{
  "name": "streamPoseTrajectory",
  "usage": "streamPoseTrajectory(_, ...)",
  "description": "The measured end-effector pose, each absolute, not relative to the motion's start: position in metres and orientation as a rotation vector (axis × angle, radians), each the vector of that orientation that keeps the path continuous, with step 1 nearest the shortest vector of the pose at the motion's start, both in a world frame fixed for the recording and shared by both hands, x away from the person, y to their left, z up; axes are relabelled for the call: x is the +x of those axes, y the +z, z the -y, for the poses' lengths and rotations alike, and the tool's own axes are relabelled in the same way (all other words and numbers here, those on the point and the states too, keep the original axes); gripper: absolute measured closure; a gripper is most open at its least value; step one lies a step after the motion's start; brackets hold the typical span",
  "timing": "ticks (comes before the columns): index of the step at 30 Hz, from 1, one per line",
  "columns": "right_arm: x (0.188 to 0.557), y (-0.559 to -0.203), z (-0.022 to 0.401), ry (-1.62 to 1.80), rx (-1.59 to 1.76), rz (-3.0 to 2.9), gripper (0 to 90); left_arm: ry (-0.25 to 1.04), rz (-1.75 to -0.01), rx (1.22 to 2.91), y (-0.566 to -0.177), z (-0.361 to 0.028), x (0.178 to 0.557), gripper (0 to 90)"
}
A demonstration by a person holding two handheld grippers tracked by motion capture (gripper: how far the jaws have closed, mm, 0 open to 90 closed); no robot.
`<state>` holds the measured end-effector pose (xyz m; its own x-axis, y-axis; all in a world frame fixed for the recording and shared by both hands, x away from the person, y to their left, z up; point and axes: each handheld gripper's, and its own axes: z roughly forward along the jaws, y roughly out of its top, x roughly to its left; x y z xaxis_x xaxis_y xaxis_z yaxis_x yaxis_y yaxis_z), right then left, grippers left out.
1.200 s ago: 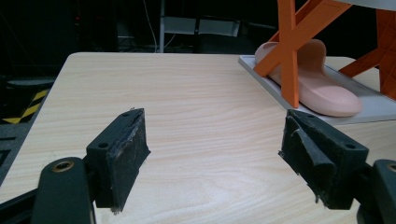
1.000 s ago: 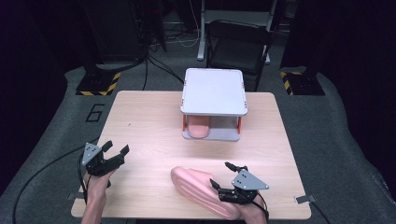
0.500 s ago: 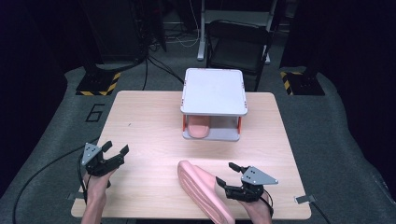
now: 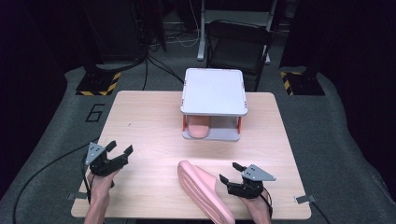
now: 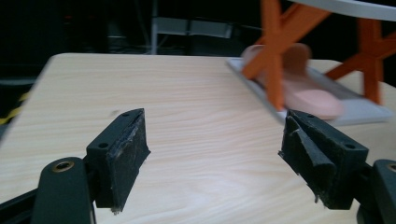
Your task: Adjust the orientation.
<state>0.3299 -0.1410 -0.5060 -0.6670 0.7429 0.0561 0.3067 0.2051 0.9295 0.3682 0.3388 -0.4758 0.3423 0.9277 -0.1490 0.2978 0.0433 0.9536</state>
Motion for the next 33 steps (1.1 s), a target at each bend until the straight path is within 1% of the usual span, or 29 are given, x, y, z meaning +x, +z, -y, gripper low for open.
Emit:
streamPoseTrajectory(1,0.330,-0.506,0.141,1.458,0.977,-2.081,27.5,0.696,-1.146,1.500,-0.474,-0.332,0.368,22.4)
streamPoseTrajectory(2,0.331,-0.506,0.142,1.467,1.004,-2.064,27.1,0.662,-1.069,1.531,-0.467,-0.310,0.366,22.4)
streamPoseTrajectory(4,0.331,-0.504,0.146,1.467,1.019,-2.045,27.1,0.619,-1.005,1.565,-0.460,-0.286,0.364,21.9)
streamPoseTrajectory(5,0.331,-0.504,0.146,1.467,1.019,-2.045,27.1,0.619,-1.005,1.565,-0.460,-0.286,0.364,21.5)
streamPoseTrajectory(6,0.331,-0.503,0.151,1.467,1.014,-2.018,27.0,0.579,-0.927,1.609,-0.455,-0.259,0.361,21.2)
streamPoseTrajectory(8,0.331,-0.501,0.158,1.462,1.037,-1.991,27.1,0.556,-0.859,1.656,-0.451,-0.232,0.357,20.7)
streamPoseTrajectory(9,0.331,-0.501,0.158,1.462,1.037,-1.991,27.1,0.556,-0.859,1.656,-0.451,-0.232,0.357,20.5)
streamPoseTrajectory(11,0.331,-0.500,0.166,1.455,1.067,-1.960,27.2,0.542,-0.804,1.688,-0.449,-0.207,0.353,20.3)
streamPoseTrajectory(12,0.331,-0.500,0.172,1.446,1.093,-1.940,27.2,0.531,-0.787,1.693,-0.450,-0.185,0.352,19.6)
streamPoseTrajectory(13,0.331,-0.500,0.174,1.442,1.103,-1.936,27.2,0.513,-0.775,1.718,-0.451,-0.176,0.352,19.3)
streamPoseTrajectory(15,0.331,-0.500,0.178,1.439,1.115,-1.919,27.2,0.522,-0.766,1.738,-0.454,-0.169,0.353,19.2)
streamPoseTrajectory(16,0.331,-0.499,0.180,1.436,1.123,-1.912,27.2,0.531,-0.757,1.786,-0.460,-0.157,0.353,19.1)
streamPoseTrajectory(17,0.331,-0.499,0.180,1.436,1.123,-1.912,27.2,0.531,-0.757,1.786,-0.460,-0.157,0.353,19.1)
streamPoseTrajectory(18,0.330,-0.499,0.182,1.433,1.120,-1.906,27.2,0.558,-0.747,1.844,-0.465,-0.154,0.352,19.1)
streamPoseTrajectory(19,0.330,-0.499,0.182,1.433,1.120,-1.906,27.2,0.558,-0.747,1.844,-0.465,-0.154,0.352,19.4)
streamPoseTrajectory(20,0.330,-0.499,0.185,1.432,1.121,-1.904,27.2,0.542,-0.758,1.833,-0.466,-0.161,0.352,19.3)
streamPoseTrajectory(21,0.330,-0.499,0.185,1.432,1.121,-1.904,27.2,0.542,-0.758,1.833,-0.466,-0.161,0.352,19.1)
streamPoseTrajectory(23,0.331,-0.499,0.186,1.425,1.128,-1.900,27.2,0.563,-0.767,1.846,-0.465,-0.174,0.348,19.1)
streamPoseTrajectory(24,0.331,-0.499,0.186,1.427,1.129,-1.906,27.2,0.553,-0.763,1.852,-0.465,-0.180,0.347,19.1)
streamPoseTrajectory(27,0.331,-0.499,0.184,1.425,1.121,-1.913,27.2,0.549,-0.761,1.851,-0.465,-0.191,0.343,19.2)
streamPoseTrajectory(29,0.331,-0.499,0.182,1.427,1.112,-1.922,27.2,0.542,-0.772,1.828,-0.467,-0.205,0.334,19.2)
streamPoseTrajectory(30,0.331,-0.499,0.180,1.424,1.111,-1.914,30.9,0.532,-0.774,1.812,-0.468,-0.208,0.332,19.1)
streamPoseTrajectory(33,0.332,-0.499,0.180,1.428,1.127,-1.907,28.6,0.519,-0.771,1.807,-0.469,-0.212,0.327,19.2)
